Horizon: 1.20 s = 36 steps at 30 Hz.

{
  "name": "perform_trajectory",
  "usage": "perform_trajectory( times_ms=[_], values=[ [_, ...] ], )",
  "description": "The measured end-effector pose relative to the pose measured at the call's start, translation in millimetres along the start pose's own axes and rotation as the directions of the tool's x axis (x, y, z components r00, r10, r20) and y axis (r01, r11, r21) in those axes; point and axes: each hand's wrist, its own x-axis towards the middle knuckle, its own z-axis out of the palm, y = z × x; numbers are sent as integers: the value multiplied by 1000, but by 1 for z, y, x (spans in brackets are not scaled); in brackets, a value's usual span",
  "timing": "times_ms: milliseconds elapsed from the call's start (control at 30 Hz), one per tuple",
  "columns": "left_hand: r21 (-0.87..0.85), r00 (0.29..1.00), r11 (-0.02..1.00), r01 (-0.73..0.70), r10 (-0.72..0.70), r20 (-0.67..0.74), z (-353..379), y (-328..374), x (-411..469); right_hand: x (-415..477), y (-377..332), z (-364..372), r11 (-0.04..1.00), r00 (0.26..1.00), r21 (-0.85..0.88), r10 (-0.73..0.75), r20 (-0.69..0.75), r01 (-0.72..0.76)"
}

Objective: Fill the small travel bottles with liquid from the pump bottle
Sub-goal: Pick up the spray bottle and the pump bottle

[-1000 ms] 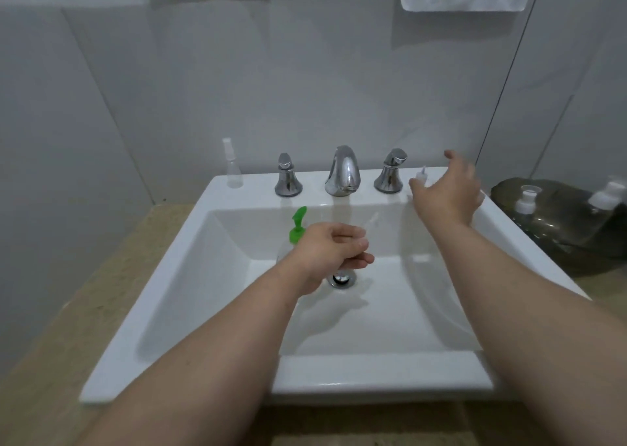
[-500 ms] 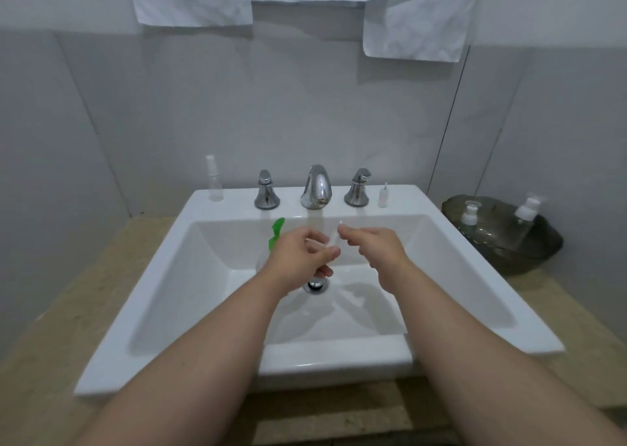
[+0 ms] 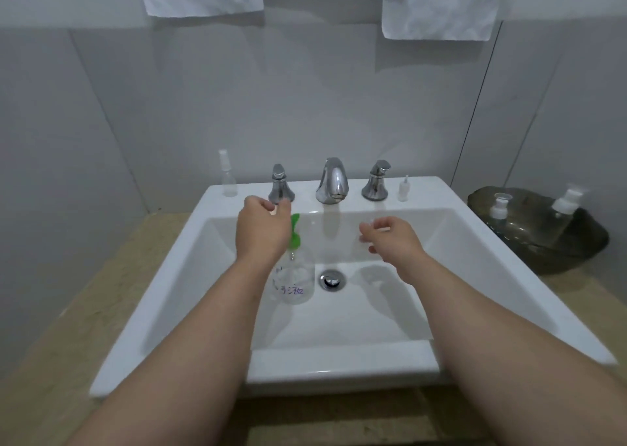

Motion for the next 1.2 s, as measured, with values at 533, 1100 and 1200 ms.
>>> perform_trajectory(
  times_ms=[533, 1100, 1200],
  values=[
    [-157, 707, 987, -44, 142, 693, 23, -25, 31, -6, 12, 3, 964, 968, -263, 19, 251, 49],
    [-230, 798, 955, 188, -12, 602, 45, -33, 22, -16, 5, 32, 989, 962, -116, 122, 245, -96],
    [-195, 785, 958, 212, -48, 618, 44, -35, 27, -13, 9, 30, 986, 967, -108, 145, 208, -125]
  ],
)
